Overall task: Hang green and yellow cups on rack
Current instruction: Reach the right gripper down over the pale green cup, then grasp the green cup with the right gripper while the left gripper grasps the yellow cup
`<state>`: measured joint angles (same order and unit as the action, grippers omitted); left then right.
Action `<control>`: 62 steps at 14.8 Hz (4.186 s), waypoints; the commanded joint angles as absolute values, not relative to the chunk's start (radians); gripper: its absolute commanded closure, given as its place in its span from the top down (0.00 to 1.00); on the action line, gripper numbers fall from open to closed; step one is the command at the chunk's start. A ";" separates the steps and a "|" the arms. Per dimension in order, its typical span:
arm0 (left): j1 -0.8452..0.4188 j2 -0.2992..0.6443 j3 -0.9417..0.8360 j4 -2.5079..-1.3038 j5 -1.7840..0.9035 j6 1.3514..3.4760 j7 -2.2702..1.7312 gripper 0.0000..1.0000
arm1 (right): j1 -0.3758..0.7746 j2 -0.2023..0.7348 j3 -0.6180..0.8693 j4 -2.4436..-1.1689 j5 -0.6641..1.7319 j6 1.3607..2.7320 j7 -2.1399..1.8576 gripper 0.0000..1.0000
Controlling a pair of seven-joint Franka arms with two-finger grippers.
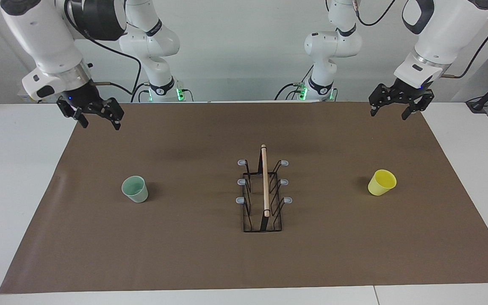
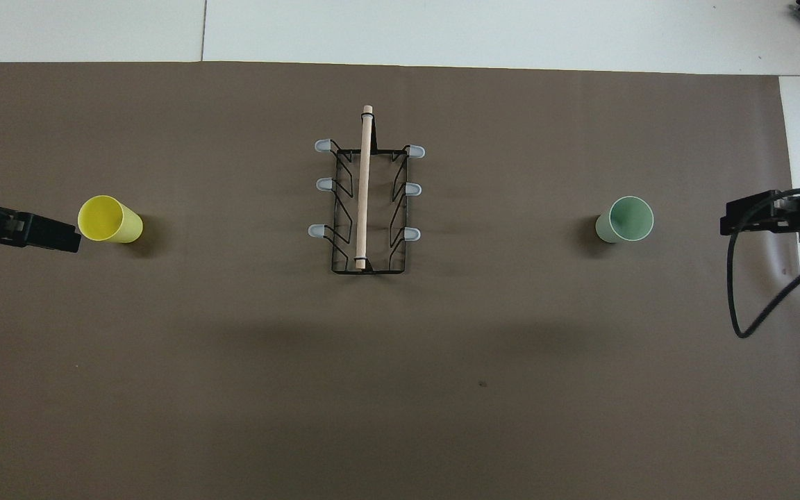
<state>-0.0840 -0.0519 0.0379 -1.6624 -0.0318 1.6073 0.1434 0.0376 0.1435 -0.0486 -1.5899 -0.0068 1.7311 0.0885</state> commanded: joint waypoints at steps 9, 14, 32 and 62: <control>-0.084 0.251 0.225 -1.468 -0.187 1.626 -0.100 0.94 | 0.037 0.566 0.066 -1.259 -0.106 1.697 0.017 1.00; -0.092 0.362 0.337 -1.422 -0.345 1.658 -0.372 0.90 | 0.141 0.644 0.072 -1.270 -0.308 1.609 -0.230 1.00; 0.058 0.585 0.410 -1.560 -0.847 1.865 -1.062 1.00 | 0.273 0.511 0.074 -1.747 -0.940 1.830 -0.675 1.00; -0.043 0.357 0.407 -2.123 -1.410 1.944 -0.520 0.33 | 0.169 0.454 0.074 -1.803 -0.806 2.061 -0.561 0.00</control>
